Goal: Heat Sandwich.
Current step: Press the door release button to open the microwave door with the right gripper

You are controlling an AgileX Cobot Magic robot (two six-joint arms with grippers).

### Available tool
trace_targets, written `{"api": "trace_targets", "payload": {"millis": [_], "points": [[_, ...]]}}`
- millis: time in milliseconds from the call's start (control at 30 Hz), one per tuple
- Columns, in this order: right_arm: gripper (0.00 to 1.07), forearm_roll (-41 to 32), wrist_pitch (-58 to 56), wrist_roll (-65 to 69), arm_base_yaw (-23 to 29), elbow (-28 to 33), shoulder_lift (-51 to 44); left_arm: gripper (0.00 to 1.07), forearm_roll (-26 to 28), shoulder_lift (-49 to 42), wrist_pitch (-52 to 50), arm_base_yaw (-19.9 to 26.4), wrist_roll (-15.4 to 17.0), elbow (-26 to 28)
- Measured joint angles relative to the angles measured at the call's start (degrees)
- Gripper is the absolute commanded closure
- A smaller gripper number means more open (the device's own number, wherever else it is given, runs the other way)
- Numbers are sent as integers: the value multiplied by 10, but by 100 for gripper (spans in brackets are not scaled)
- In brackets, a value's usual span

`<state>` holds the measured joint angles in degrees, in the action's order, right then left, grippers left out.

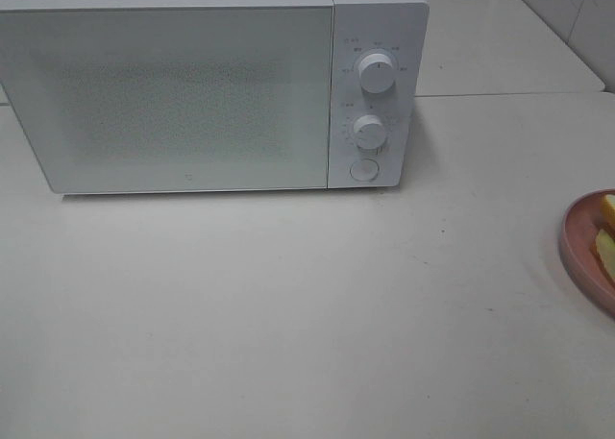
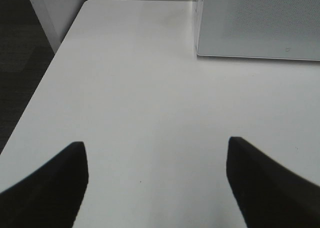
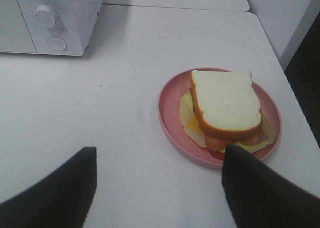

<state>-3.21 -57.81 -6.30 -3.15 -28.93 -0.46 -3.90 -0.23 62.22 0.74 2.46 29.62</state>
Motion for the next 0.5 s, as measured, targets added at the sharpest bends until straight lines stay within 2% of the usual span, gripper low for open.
{"api": "trace_targets", "payload": {"millis": [500], "points": [[39,1,0,9,0,0,0,33,0,0,0,0,0,0]]}}
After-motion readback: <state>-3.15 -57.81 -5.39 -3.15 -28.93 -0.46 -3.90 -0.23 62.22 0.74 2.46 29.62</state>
